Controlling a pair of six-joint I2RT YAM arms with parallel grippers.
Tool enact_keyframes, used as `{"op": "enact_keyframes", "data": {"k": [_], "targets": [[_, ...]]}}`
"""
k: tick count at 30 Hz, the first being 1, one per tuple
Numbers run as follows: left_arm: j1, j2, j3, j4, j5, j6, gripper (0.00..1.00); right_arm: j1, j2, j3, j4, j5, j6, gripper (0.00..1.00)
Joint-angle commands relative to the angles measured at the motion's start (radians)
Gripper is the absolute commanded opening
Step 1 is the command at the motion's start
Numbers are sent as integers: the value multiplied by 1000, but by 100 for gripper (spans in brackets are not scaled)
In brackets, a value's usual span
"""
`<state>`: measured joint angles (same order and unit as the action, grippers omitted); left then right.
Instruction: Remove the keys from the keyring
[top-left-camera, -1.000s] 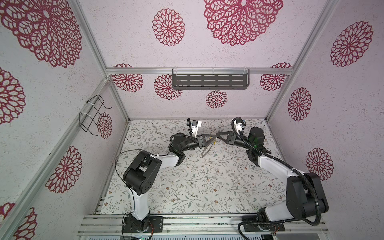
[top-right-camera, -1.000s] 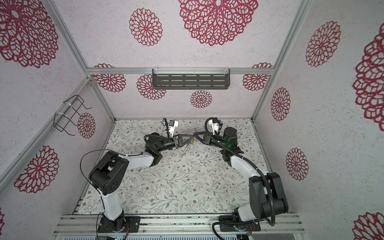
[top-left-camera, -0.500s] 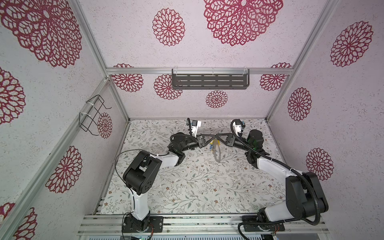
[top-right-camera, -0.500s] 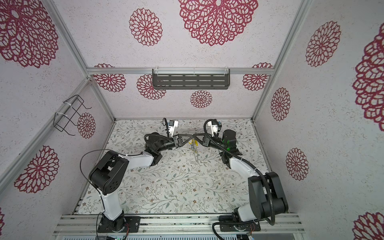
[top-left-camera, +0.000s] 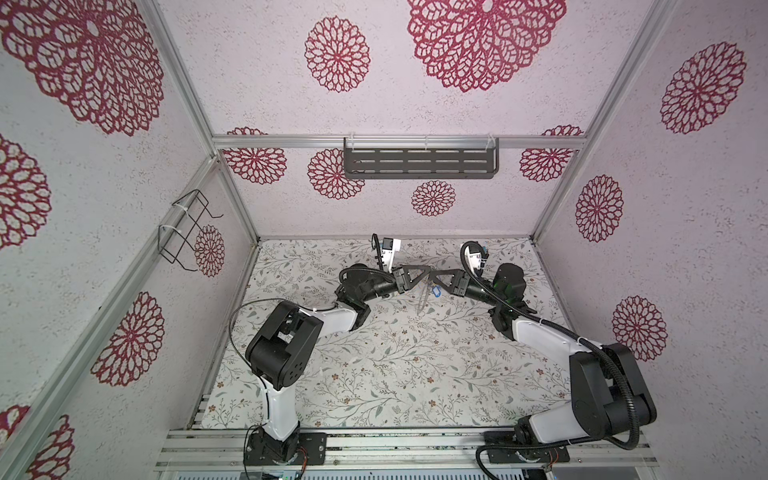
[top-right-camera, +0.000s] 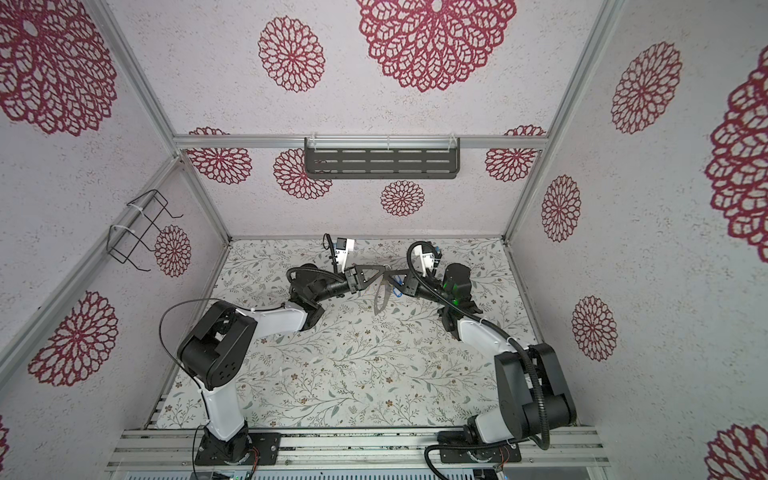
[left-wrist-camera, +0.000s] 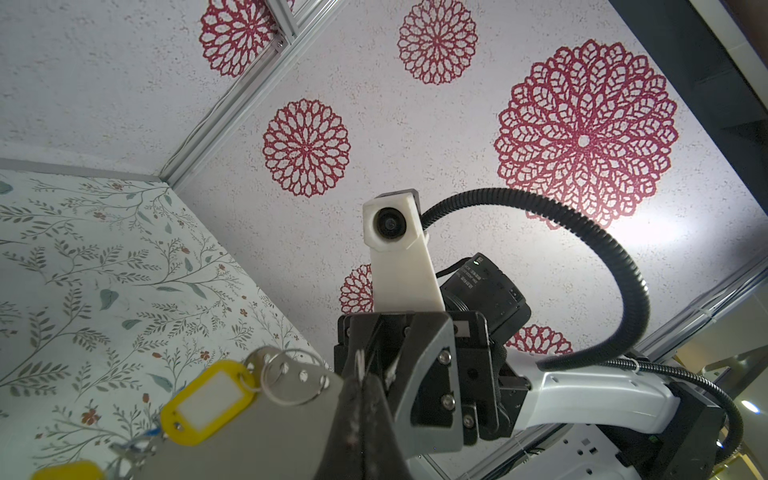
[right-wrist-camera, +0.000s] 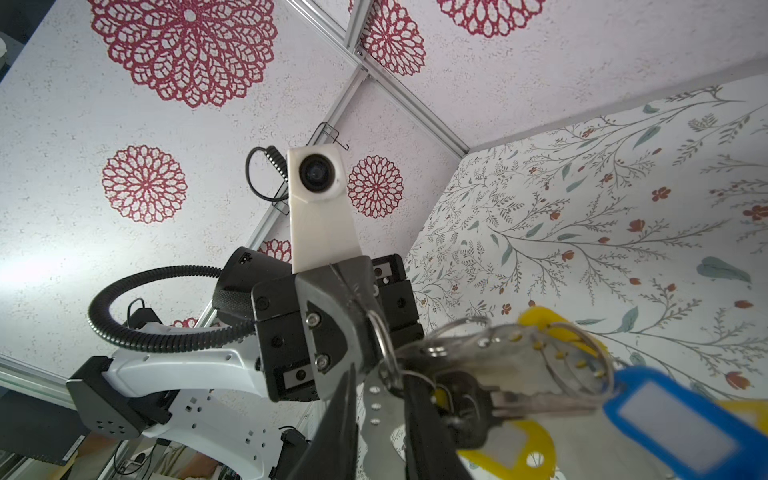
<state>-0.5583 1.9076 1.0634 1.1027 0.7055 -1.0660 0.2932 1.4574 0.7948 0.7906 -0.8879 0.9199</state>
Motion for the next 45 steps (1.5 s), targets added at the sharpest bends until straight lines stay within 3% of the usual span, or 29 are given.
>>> {"op": "enact_keyframes", "data": {"k": [1,8,17,23,25,27,30,32,36,45], "targets": [[-9,-31,25,48,16,9,0,8,-2,33,33,-3,2,27],[-9,-33,22,39,27,8,0,-5,13,71,31,-9,3,24],[-9,-26,24,43,39,-3,0,1,51,100,80,-34,44,0],[-10,-25,17,21,45,18,0,9,54,107,59,-38,29,0],[-8,-25,15,-1,49,39,0,10,45,113,-10,-20,-22,0],[-8,-33,6,-37,47,81,0,16,11,122,-176,54,-151,0],[-3,-71,-17,-150,22,195,0,52,-61,138,-444,300,-385,0],[-3,-95,-23,-257,14,276,2,69,-89,119,-461,390,-441,0],[-3,-117,-51,-315,3,369,4,71,-105,93,-418,393,-478,0],[-2,-130,-90,-278,1,401,9,74,-126,47,-347,349,-527,0]]}}
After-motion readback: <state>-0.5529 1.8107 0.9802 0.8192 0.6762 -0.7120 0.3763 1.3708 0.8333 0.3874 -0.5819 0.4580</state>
